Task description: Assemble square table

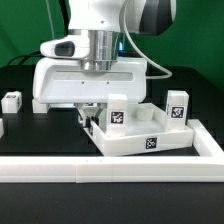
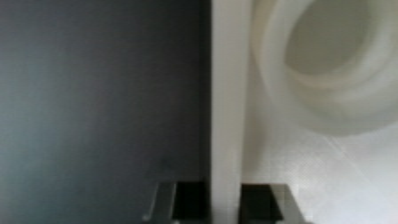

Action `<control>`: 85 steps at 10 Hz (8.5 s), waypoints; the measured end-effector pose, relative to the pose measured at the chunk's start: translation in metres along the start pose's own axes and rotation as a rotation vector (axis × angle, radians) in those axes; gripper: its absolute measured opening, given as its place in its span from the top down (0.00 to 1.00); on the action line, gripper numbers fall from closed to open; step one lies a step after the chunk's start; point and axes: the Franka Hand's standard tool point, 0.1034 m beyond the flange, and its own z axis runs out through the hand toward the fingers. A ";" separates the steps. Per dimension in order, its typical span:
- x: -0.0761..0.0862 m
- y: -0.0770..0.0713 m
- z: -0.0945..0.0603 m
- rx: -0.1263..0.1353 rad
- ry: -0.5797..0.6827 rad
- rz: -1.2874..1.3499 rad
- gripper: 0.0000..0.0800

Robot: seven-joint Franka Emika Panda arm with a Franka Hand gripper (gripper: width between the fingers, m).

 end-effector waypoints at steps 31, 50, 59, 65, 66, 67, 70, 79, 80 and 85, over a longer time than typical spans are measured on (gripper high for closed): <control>0.076 -0.033 0.002 -0.017 -0.083 -1.494 0.91; 0.084 -0.059 0.005 0.024 -0.251 -2.554 0.92; 0.084 -0.072 0.004 -0.038 -0.172 -2.592 0.92; 0.082 -0.076 0.006 -0.014 -0.206 -2.638 0.92; 0.084 -0.088 0.003 -0.007 -0.238 -2.674 0.92; 0.087 -0.095 0.001 -0.020 -0.245 -2.706 0.92; 0.082 -0.098 0.002 0.025 -0.303 -2.727 0.92; 0.086 -0.136 0.000 0.028 -0.271 -2.744 0.92; 0.087 -0.142 -0.001 0.029 -0.265 -2.747 0.92; 0.085 -0.144 -0.001 0.046 -0.287 -2.736 0.90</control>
Offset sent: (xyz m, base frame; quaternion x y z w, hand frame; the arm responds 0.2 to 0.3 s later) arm 0.0000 0.0000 0.0000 0.0000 0.0000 -0.1296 0.9916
